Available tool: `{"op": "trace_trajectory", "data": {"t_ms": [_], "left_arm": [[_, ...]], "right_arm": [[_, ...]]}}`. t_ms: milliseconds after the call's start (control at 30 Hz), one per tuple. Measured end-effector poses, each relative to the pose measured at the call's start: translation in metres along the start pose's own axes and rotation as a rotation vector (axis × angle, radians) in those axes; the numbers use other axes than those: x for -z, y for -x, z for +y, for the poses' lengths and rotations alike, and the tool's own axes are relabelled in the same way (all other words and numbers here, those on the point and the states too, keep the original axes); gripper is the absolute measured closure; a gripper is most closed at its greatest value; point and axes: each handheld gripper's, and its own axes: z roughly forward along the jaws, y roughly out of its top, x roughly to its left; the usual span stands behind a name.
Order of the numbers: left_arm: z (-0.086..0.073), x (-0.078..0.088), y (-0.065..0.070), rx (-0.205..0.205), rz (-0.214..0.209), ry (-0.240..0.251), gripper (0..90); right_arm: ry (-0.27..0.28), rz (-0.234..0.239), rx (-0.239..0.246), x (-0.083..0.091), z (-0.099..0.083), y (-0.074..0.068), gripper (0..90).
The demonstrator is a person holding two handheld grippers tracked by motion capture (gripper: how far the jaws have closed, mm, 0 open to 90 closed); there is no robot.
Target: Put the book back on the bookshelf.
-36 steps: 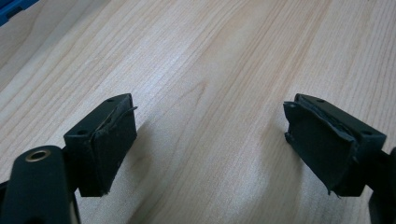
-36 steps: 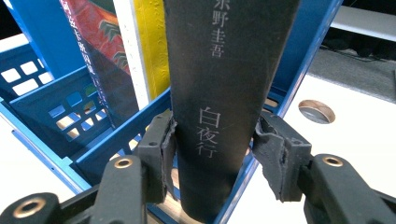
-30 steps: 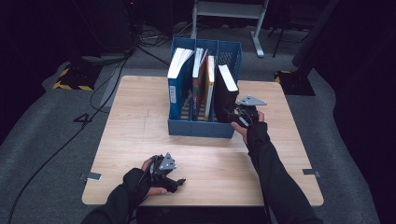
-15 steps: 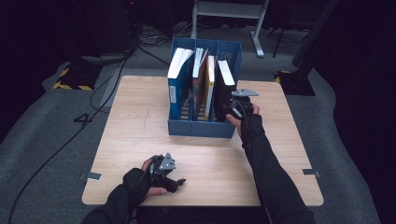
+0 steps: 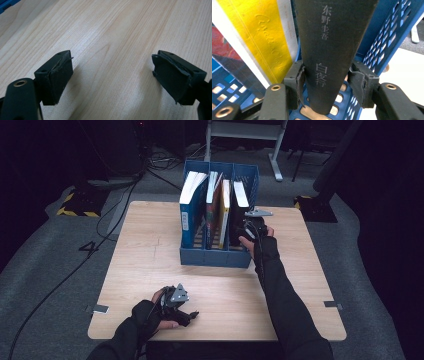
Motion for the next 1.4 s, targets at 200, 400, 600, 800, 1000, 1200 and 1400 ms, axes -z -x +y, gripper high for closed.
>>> {"op": "trace_trajectory", "data": {"t_ms": [200,400,600,800,1000,1200,1400], "left_arm": [[0.0,0.0,0.0,0.0,0.0,0.0,16.0],[0.0,0.0,0.0,-0.002,0.0,0.001,16.0],[0.0,0.0,0.0,-0.002,0.0,0.001,16.0],[0.0,0.0,0.0,-0.003,-0.001,0.001,16.0],[0.0,0.0,0.0,-0.002,-0.001,0.001,16.0],[0.0,0.0,0.0,-0.002,-0.001,0.001,15.9],[0.0,0.0,0.0,-0.003,-0.001,0.0,15.9]], "right_arm": [[-0.006,-0.01,-0.001,-0.004,0.003,0.001,47.7],[-0.016,-0.016,0.0,-0.007,0.005,0.0,47.3],[-0.022,-0.016,0.02,-0.005,0.005,0.0,47.5],[-0.042,0.008,0.045,0.001,0.006,0.002,47.2],[-0.042,0.013,0.076,0.012,0.007,0.004,43.6],[-0.059,0.035,0.133,0.022,0.007,0.001,42.2],[-0.054,0.039,0.162,0.035,0.007,0.001,39.9]]}}
